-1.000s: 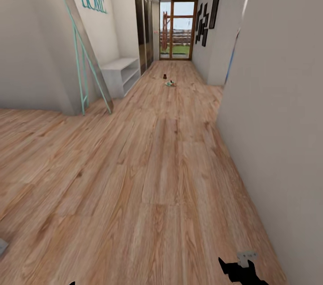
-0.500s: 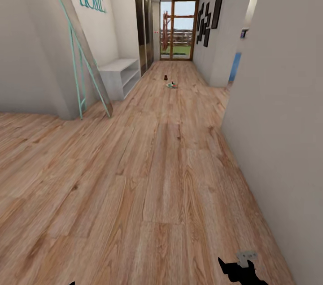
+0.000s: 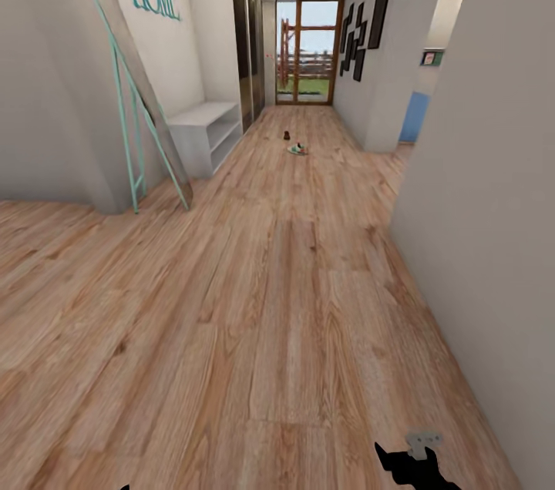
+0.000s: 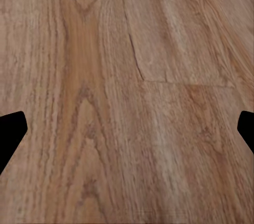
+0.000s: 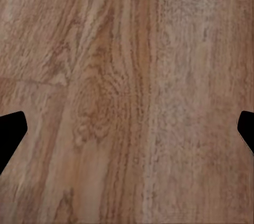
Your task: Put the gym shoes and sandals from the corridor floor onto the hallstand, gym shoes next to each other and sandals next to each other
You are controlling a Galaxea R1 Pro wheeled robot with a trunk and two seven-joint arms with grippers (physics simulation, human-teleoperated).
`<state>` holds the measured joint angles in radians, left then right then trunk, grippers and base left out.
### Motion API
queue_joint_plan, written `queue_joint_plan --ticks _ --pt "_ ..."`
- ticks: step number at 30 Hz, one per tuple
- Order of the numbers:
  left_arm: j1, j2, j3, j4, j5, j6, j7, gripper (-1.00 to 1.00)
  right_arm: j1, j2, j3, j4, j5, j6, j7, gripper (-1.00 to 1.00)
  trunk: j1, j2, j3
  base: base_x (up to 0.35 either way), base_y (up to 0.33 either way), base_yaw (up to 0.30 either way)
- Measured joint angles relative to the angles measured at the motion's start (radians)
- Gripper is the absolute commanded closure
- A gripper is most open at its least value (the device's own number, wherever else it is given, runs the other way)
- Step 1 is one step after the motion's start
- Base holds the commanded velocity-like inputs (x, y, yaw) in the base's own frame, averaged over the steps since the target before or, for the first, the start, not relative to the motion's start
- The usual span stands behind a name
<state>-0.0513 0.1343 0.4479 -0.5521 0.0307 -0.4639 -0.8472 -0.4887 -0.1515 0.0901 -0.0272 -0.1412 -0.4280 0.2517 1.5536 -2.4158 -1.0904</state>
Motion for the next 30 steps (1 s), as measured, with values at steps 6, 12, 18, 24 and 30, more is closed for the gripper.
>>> queue_joint_plan --ticks 6,12,18,24,30 --pt "0.0 -0.001 0.0 0.0 0.0 0.0 0.001 -1.0 0.0 0.0 0.0 0.0 0.0 0.0 0.0 -1.0 0.0 0.0 0.0 0.337 0.078 0.0" --pt "0.0 -0.001 0.0 0.0 0.001 0.0 0.001 -1.0 0.0 0.0 0.0 0.0 -0.001 0.0 0.001 -1.0 0.0 0.0 0.0 0.338 0.078 0.0" --pt "0.0 -0.001 0.0 0.0 0.001 0.001 0.002 -1.0 0.0 0.0 0.0 0.0 -0.001 0.0 0.001 -1.0 0.0 0.0 0.0 0.338 0.078 0.0" --pt "0.0 -0.001 0.001 0.0 0.001 0.0 0.002 -1.0 0.0 0.0 0.0 0.0 0.0 0.0 0.002 -1.0 0.0 0.0 0.0 0.337 0.078 0.0" --pt "0.0 -0.001 0.001 0.0 0.001 0.0 0.002 -1.0 0.0 0.0 0.0 0.0 0.0 0.0 0.002 -1.0 0.0 0.0 0.0 0.337 0.078 0.0"
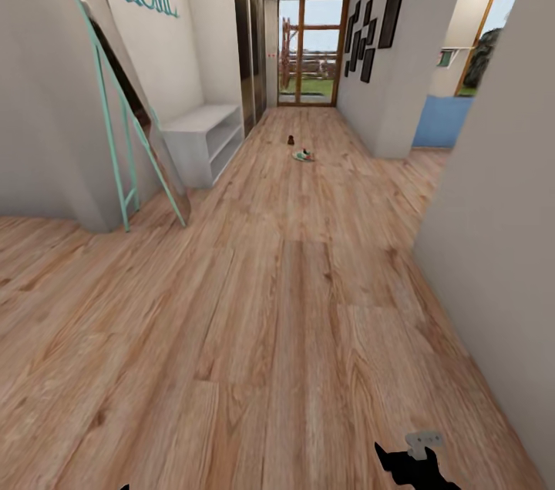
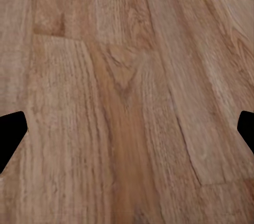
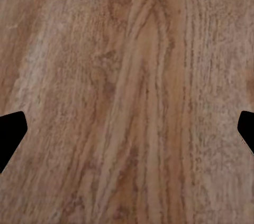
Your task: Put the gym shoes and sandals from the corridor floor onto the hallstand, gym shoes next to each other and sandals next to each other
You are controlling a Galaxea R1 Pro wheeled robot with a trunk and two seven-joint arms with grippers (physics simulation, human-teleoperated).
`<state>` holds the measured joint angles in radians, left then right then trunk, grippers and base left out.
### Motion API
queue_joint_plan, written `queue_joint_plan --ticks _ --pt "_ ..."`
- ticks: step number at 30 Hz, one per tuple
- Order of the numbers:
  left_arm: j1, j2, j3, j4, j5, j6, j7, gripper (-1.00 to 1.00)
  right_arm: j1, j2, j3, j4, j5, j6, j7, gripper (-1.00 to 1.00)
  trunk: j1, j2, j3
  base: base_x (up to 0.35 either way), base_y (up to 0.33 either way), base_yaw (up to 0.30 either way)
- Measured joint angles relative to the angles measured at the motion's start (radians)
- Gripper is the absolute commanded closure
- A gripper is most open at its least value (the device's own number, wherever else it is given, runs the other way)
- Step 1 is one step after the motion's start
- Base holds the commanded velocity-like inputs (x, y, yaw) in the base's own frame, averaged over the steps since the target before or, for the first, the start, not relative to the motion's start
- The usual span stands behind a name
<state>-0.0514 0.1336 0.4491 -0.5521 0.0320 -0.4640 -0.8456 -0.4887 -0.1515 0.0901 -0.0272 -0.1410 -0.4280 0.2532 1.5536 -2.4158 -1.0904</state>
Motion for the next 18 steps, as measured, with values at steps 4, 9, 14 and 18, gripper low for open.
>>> queue_joint_plan --ticks 4,9,14,18 --pt "0.0 0.0 0.0 0.0 0.0 -0.001 0.0 -1.0 0.0 0.0 0.0 0.0 0.001 0.0 0.0 -1.0 0.0 0.0 0.0 0.338 0.078 0.0" --pt "-0.001 0.0 0.0 0.0 0.0 0.0 0.0 -1.0 0.0 0.0 0.0 0.0 0.0 0.0 0.0 -1.0 0.0 0.0 0.0 0.338 0.078 0.0" --pt "0.0 0.0 0.0 0.0 0.0 -0.001 0.0 -1.0 0.0 0.0 0.0 0.0 0.0 0.0 0.0 -1.0 0.0 0.0 0.0 0.337 0.078 0.0" --pt "0.0 0.0 0.0 0.0 0.0 0.0 0.0 -1.0 0.0 0.0 0.0 0.0 0.0 0.0 0.0 -1.0 0.0 0.0 0.0 0.338 0.078 0.0"
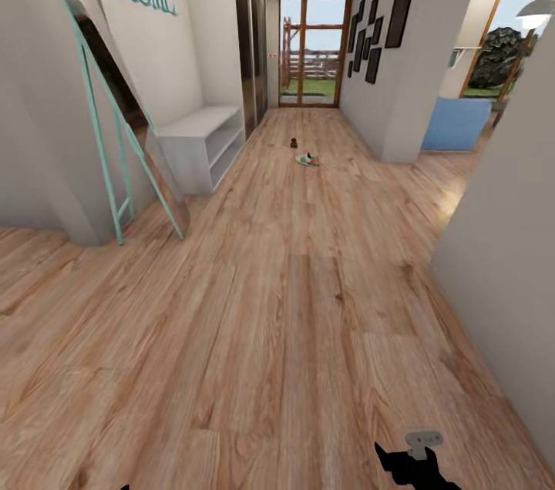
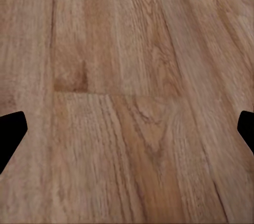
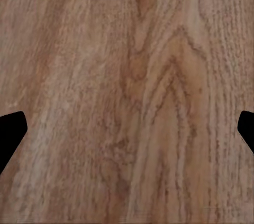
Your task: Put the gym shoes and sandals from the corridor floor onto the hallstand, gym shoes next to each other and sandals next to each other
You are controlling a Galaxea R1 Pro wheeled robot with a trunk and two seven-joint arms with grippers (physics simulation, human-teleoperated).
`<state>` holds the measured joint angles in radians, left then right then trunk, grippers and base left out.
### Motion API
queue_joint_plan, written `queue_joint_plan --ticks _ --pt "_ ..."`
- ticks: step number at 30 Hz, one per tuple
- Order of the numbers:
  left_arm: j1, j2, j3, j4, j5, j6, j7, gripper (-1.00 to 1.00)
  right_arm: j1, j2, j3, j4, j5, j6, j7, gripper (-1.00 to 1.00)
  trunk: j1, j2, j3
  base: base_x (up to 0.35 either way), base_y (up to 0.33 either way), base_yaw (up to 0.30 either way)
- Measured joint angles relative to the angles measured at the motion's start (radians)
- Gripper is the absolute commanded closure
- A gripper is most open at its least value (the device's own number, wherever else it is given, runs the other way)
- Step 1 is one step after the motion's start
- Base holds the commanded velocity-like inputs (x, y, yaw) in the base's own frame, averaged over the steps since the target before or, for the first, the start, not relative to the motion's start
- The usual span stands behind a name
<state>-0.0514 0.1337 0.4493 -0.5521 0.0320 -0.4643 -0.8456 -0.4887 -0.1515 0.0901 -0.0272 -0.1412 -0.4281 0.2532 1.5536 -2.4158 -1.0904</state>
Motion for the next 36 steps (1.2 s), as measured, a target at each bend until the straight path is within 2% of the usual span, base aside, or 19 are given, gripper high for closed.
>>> queue_joint_plan --ticks 8,21,36 --pt "0.0 0.0 0.0 0.0 0.0 0.0 0.0 -1.0 0.0 0.0 0.0 0.0 0.001 0.0 0.0 -1.0 0.0 0.0 0.002 0.337 0.078 0.0" --pt "0.0 -0.001 0.006 0.0 0.0 0.0 0.0 -1.0 0.0 0.001 0.001 0.0 0.002 0.0 0.0 -1.0 0.0 0.0 0.017 0.337 0.078 0.0" --pt "0.0 0.0 0.006 0.0 0.0 0.0 0.0 -1.0 0.0 0.0 0.001 0.0 0.002 0.0 0.0 -1.0 0.0 0.0 0.018 0.337 0.076 0.0"
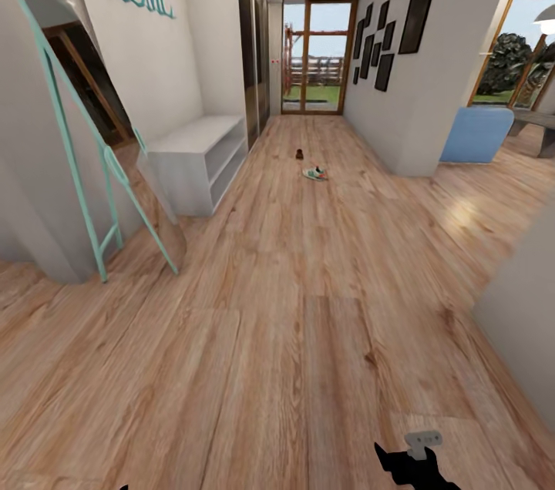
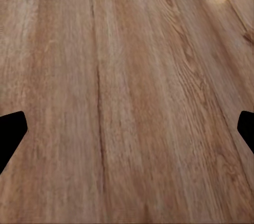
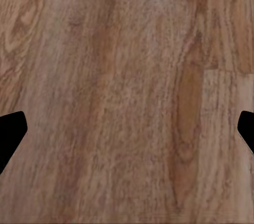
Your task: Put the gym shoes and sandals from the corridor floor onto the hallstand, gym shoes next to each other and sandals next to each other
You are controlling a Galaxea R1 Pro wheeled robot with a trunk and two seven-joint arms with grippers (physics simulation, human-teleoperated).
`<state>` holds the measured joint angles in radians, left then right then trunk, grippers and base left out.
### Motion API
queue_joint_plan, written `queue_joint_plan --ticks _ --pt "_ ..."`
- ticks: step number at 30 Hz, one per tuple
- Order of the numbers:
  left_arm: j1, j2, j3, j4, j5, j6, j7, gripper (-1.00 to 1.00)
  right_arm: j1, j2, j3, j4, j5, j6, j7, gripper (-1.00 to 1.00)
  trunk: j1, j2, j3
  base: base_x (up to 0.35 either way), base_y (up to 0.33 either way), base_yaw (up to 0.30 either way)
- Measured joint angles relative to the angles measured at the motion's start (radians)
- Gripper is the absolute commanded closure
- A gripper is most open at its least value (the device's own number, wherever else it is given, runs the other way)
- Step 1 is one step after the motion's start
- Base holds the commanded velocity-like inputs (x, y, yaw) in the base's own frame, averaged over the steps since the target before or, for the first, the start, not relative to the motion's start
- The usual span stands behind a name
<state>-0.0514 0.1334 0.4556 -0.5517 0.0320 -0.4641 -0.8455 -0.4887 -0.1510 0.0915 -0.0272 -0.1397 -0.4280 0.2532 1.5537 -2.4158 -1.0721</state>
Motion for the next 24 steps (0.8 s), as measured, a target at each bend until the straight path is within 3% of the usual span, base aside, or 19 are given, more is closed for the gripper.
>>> queue_joint_plan --ticks 24 --pt "0.0 0.0 0.0 0.0 0.0 0.0 0.0 -1.0 0.0 0.0 0.0 0.0 0.0 0.0 0.0 -1.0 0.0 0.0 0.0 0.338 0.073 0.0"
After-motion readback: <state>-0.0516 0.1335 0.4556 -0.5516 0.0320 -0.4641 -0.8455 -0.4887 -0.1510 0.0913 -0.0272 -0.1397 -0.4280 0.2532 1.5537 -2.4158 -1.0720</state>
